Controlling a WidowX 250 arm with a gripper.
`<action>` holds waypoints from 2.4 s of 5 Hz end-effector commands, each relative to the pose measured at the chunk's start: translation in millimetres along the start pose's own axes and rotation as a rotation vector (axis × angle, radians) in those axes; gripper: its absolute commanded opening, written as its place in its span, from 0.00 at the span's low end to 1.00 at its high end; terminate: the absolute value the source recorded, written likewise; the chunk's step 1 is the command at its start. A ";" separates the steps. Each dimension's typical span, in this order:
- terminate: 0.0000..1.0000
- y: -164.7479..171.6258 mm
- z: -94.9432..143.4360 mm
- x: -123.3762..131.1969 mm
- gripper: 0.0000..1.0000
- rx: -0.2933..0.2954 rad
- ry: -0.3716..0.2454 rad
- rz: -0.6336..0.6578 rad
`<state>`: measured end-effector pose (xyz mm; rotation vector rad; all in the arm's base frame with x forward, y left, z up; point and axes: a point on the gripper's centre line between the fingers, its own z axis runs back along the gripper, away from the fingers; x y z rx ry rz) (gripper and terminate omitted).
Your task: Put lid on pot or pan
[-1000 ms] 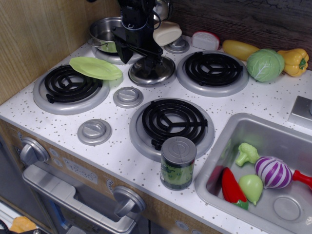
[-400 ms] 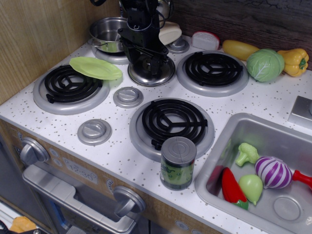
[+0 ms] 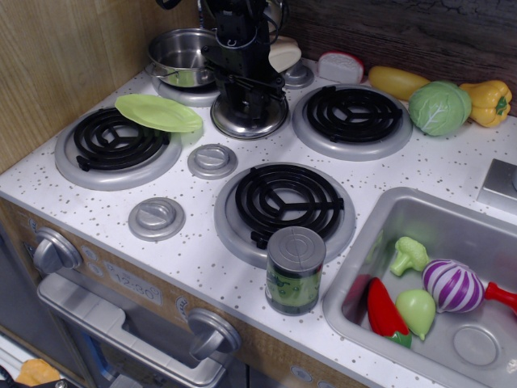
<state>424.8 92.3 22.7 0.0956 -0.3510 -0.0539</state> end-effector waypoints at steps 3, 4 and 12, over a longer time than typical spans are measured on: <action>0.00 0.7 77.3 24.2 0.00 0.076 0.069 -0.038; 0.00 22.6 93.9 28.8 0.00 0.126 0.107 -0.110; 1.00 140.1 66.6 51.8 1.00 0.131 -0.070 -0.363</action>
